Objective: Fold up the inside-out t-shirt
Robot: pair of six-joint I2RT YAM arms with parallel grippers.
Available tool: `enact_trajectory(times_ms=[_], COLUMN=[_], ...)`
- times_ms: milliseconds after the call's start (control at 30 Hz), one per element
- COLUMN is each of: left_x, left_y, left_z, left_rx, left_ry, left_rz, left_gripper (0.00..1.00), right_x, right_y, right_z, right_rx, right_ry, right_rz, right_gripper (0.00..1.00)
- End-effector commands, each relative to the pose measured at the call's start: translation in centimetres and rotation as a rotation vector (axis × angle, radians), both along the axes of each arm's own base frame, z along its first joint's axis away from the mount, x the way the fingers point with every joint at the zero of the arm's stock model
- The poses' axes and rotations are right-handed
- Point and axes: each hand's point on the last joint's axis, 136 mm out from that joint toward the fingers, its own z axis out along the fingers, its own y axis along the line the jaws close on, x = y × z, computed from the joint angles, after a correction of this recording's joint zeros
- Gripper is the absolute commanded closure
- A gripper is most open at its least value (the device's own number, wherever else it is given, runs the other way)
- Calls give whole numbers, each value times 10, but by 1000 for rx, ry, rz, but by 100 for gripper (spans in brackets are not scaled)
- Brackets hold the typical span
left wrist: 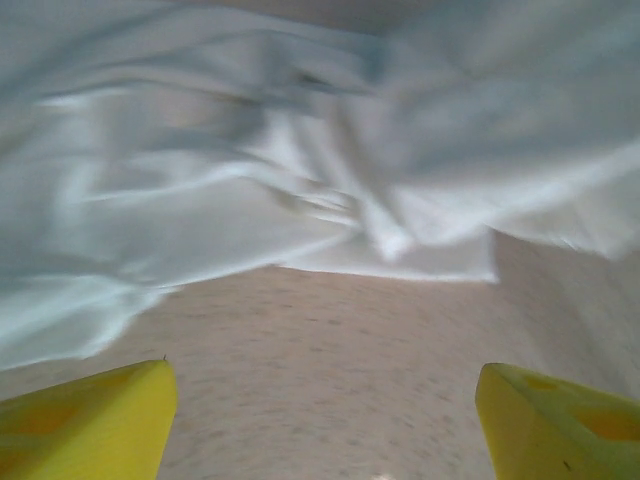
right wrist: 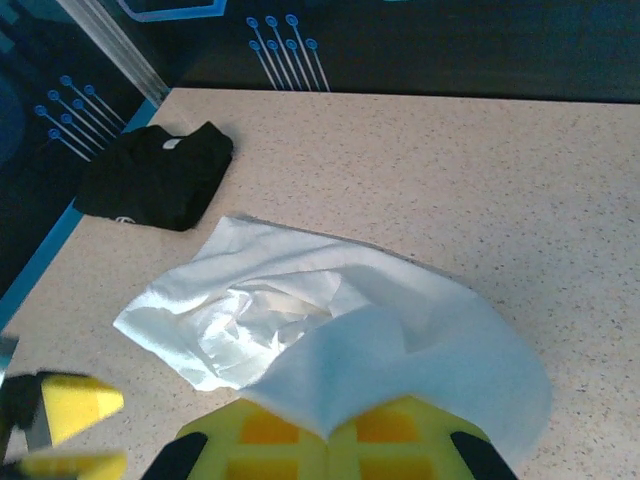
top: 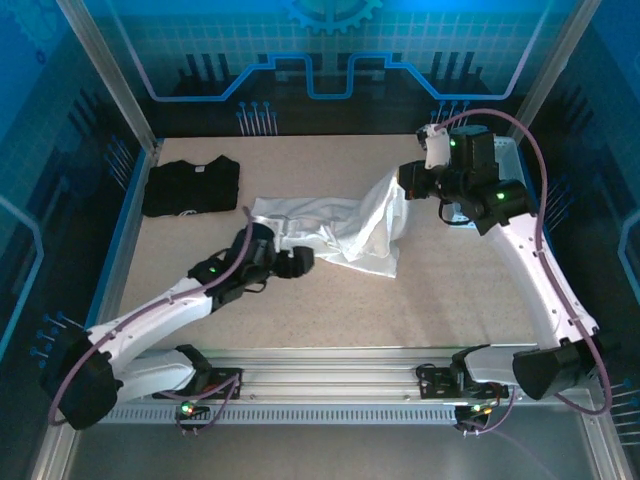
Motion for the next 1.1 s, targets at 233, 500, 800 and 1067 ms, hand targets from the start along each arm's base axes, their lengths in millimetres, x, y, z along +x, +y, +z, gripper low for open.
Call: enact_trajectory(times_ms=[233, 500, 800, 1067], left_x=[7, 52, 83, 101], left_y=[-101, -119, -117, -126], left_z=[-42, -86, -106, -100], left_rx=[148, 235, 223, 146], left_ry=[-97, -53, -60, -113], left_rz=[-296, -238, -153, -143], left_gripper=[28, 35, 37, 64], right_x=[28, 46, 52, 52], right_y=[-18, -31, -36, -39], right_z=[10, 9, 10, 8], right_rx=[38, 73, 89, 89], right_ry=[10, 19, 22, 24], right_rz=[-65, -92, -92, -97], right_gripper=[100, 100, 100, 100])
